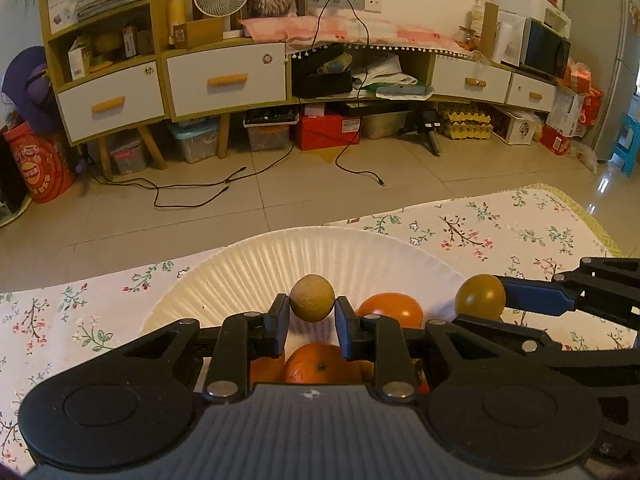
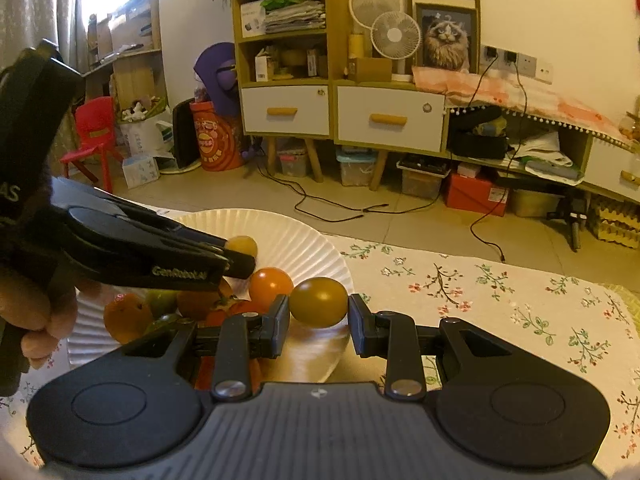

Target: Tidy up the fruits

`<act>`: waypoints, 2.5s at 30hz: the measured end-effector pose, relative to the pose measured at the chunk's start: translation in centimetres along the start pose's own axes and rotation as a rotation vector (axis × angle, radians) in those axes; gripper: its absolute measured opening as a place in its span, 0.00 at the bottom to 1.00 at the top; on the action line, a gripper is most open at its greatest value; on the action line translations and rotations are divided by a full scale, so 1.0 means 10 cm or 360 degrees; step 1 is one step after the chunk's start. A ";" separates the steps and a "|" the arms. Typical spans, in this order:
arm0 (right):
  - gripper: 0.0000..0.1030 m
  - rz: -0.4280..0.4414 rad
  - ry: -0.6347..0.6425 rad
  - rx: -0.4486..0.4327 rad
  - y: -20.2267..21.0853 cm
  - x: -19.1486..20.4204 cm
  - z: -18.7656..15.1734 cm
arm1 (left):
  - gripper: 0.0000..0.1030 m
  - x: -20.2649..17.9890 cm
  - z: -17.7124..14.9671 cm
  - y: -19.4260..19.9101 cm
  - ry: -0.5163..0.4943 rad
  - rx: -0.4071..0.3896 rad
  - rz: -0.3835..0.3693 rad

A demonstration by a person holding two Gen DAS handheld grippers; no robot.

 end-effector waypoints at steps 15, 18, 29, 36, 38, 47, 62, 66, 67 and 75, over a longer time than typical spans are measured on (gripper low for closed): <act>0.29 0.0055 0.0051 -0.0030 -0.03 0.06 0.03 | 0.24 -0.04 0.08 -0.02 -0.0024 -0.0050 0.0020; 0.30 0.0062 0.0053 -0.0045 -0.01 0.07 0.05 | 0.30 -0.04 0.09 0.01 -0.0022 -0.0062 0.0032; 0.51 -0.0006 0.0000 -0.0066 0.21 0.06 0.20 | 0.56 0.07 0.02 0.47 0.0059 -0.0116 0.0094; 0.59 -0.0088 -0.0004 -0.0068 0.35 0.08 0.27 | 0.78 0.11 -0.04 0.76 0.0111 -0.0130 0.0150; 0.62 -0.0103 -0.0001 -0.0054 0.39 0.10 0.27 | 0.80 0.11 -0.07 0.84 0.0117 -0.0125 0.0160; 0.71 -0.0186 -0.0010 0.0026 0.54 0.17 0.18 | 0.89 0.13 -0.29 1.13 0.0178 -0.0070 0.0190; 0.93 -0.0518 0.0015 0.0327 0.85 0.41 -0.10 | 0.97 0.12 -0.66 1.59 0.0275 0.0146 0.0437; 0.97 -0.0512 0.0023 0.0362 1.01 0.51 -0.22 | 0.97 0.08 -0.78 1.70 0.0254 0.0172 0.0482; 0.97 -0.0494 0.0015 0.0368 1.04 0.53 -0.25 | 0.97 0.06 -0.81 1.71 0.0254 0.0179 0.0478; 0.99 -0.0408 0.0032 0.0335 1.10 0.73 -0.25 | 0.97 0.07 -0.84 1.77 0.0247 0.0149 0.0535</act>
Point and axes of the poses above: each gripper's, at about its wrist camera, not at the fingertips, and y roughly against the way its jaws point, x to its left, z to its top, the point moved 5 cm from there along -y, roughly the way its jaws point, and after that the axes turned 13 degrees about -x, right-handed, at the moved point
